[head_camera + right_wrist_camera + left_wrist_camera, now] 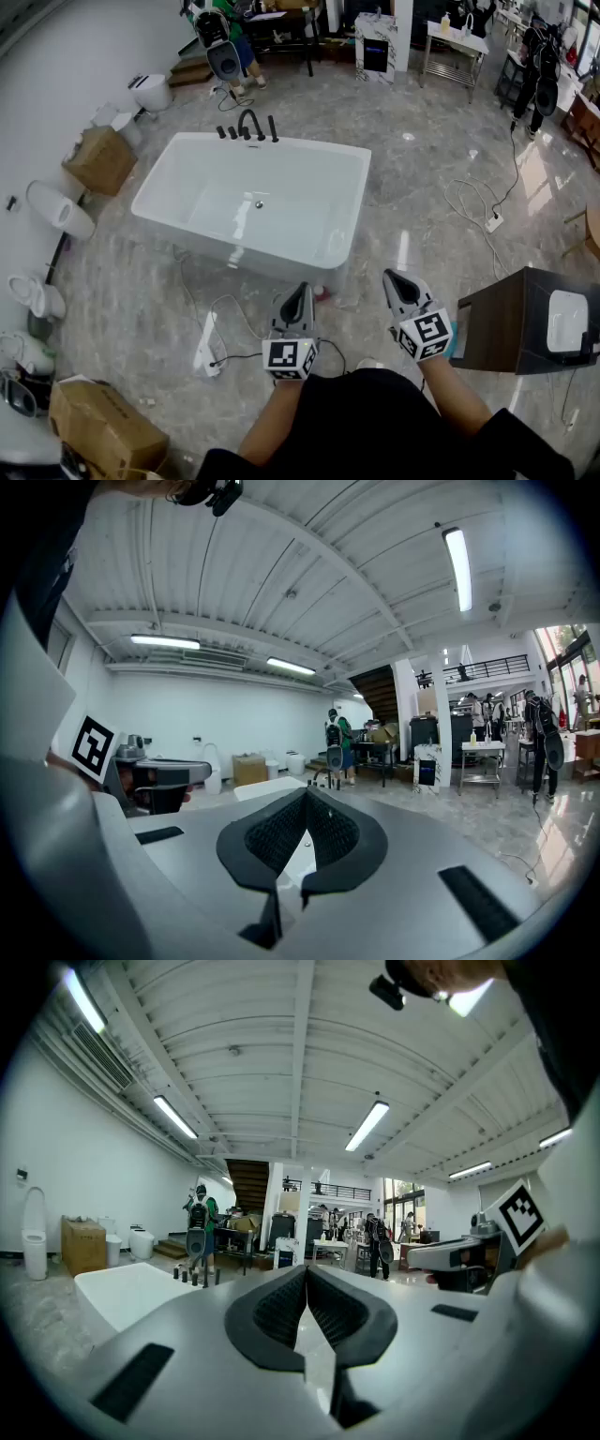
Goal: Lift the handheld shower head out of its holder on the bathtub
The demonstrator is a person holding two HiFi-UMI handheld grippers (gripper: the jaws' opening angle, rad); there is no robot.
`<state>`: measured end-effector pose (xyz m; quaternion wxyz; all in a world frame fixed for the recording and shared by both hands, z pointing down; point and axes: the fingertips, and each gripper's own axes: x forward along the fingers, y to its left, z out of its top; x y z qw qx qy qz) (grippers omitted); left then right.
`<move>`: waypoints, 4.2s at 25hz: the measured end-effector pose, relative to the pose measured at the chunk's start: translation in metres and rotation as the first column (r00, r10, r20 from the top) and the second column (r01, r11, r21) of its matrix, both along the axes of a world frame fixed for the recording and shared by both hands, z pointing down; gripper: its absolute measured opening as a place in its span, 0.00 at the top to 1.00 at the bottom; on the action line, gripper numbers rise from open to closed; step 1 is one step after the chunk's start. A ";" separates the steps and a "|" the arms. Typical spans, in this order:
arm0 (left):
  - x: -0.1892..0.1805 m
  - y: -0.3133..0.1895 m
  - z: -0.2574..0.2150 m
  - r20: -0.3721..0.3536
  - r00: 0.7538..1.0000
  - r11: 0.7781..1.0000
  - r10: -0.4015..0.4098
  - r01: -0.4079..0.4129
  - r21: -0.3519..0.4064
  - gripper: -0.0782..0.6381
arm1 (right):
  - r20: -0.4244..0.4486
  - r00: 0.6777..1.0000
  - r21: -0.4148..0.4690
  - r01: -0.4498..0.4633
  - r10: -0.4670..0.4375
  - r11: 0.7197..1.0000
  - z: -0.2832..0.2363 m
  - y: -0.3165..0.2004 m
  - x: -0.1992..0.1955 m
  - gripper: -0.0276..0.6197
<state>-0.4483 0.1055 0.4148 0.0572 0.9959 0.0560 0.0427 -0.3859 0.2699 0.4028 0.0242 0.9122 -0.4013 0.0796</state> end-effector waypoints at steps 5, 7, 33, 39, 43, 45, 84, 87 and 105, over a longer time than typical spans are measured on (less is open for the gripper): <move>0.000 0.015 0.002 0.005 1.000 1.000 0.023 -0.023 -0.013 0.88 | 0.039 0.998 0.028 -0.052 0.050 0.998 0.008 0.018 0.001 0.97; 0.000 0.018 0.006 0.017 0.999 0.999 0.030 -0.030 -0.011 0.88 | 0.067 0.997 0.043 -0.052 0.049 0.998 0.013 0.021 0.002 0.97; 0.006 0.064 0.027 0.041 0.998 0.998 0.051 -0.049 -0.051 0.64 | 0.169 0.986 0.025 -0.009 0.004 1.000 0.051 0.070 0.017 0.70; 0.008 0.076 0.037 0.066 0.996 0.997 0.057 -0.054 -0.057 0.64 | 0.188 0.982 0.030 -0.005 -0.001 1.000 0.059 0.086 0.018 0.70; 0.010 0.083 0.032 0.062 0.996 0.997 0.068 -0.065 -0.049 0.64 | 0.193 0.981 0.041 -0.010 0.002 0.999 0.060 0.096 0.017 0.70; 0.013 0.087 0.033 0.063 0.995 0.996 0.074 -0.071 -0.045 0.64 | 0.198 0.980 0.049 -0.019 0.009 0.999 0.063 0.102 0.017 0.70; 0.369 0.020 0.041 0.072 0.986 0.984 0.149 -0.140 -0.111 0.64 | 0.232 0.970 0.035 0.067 -0.074 0.997 0.059 0.007 0.340 0.70; 0.393 0.008 0.041 0.076 0.986 0.984 0.145 -0.136 -0.116 0.64 | 0.241 0.968 0.022 0.071 -0.074 0.997 0.061 -0.003 0.363 0.70; 0.489 -0.049 0.045 0.058 0.985 0.972 0.161 -0.148 -0.183 0.64 | 0.272 0.955 0.007 0.120 -0.117 0.993 0.071 -0.080 0.447 0.70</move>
